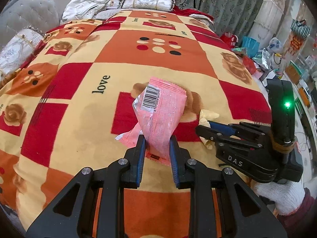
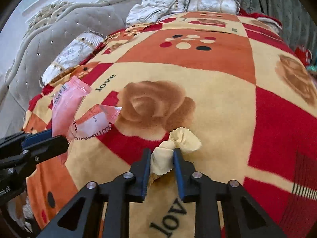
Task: Collect trash
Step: 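Grasp the pink wrapper with the left tool while the right grasps the cream cloth, then carry the pink wrapper and cream cloth over the black trash bin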
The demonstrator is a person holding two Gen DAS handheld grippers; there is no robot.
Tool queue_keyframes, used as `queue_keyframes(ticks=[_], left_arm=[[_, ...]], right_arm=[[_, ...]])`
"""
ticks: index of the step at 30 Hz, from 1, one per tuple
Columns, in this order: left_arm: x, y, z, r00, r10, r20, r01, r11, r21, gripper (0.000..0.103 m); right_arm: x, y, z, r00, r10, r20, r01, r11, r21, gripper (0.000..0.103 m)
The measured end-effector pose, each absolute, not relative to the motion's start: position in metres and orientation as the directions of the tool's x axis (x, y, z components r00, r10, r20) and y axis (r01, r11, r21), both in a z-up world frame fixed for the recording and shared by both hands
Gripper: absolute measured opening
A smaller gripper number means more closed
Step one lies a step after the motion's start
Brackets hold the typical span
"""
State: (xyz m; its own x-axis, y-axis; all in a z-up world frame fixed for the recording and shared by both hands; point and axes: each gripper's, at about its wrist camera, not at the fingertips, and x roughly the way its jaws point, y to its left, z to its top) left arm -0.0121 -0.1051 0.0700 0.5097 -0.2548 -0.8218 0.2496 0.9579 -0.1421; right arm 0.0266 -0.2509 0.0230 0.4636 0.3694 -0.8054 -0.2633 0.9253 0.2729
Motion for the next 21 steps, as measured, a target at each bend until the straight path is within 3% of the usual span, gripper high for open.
queue_keyframes(ticks=[21], left_arm=[[-0.057,-0.192,0.081,0.482,-0.324,-0.814,0.377,0.915,-0.142,0.021]], right_arm=[[-0.087,-0.335,0.075,0.577,0.365,-0.731,-0.221,0.931,0.29,0.019]])
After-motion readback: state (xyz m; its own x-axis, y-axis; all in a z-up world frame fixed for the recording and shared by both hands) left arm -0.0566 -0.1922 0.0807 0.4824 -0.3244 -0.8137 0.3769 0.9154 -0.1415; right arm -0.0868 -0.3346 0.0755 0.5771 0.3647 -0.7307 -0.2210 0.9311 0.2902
